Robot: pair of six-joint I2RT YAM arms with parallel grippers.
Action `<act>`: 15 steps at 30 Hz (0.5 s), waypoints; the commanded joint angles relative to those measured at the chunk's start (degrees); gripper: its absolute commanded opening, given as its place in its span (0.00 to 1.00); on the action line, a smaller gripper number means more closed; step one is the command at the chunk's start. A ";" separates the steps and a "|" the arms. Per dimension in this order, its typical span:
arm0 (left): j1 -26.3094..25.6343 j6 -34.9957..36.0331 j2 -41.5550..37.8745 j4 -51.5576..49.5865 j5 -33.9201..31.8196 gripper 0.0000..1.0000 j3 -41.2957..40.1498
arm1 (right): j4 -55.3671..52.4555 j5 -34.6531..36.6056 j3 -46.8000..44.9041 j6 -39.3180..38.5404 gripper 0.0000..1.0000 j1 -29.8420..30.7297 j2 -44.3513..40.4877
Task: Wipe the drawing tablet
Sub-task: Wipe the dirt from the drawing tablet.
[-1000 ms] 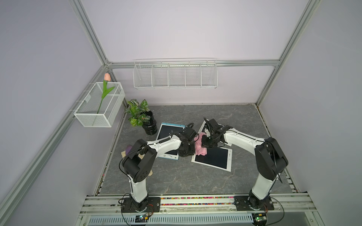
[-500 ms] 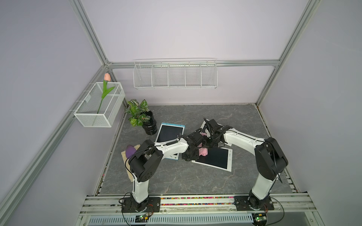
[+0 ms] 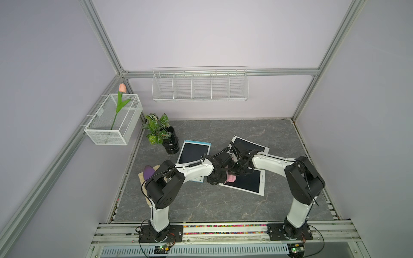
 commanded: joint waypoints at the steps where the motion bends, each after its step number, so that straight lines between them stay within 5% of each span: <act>1: -0.19 -1.27 2.20 -1.11 -0.93 0.32 -2.68 | 1.52 1.48 3.17 1.81 0.07 -2.66 3.14; 7: -0.22 -0.98 2.50 -1.64 -1.25 0.32 -2.03 | 1.67 0.10 4.62 2.14 0.07 -2.86 5.22; 15: -0.18 -1.04 3.26 -1.48 -0.96 0.32 -1.63 | 9.14 -4.36 -8.50 7.68 0.07 2.52 -2.31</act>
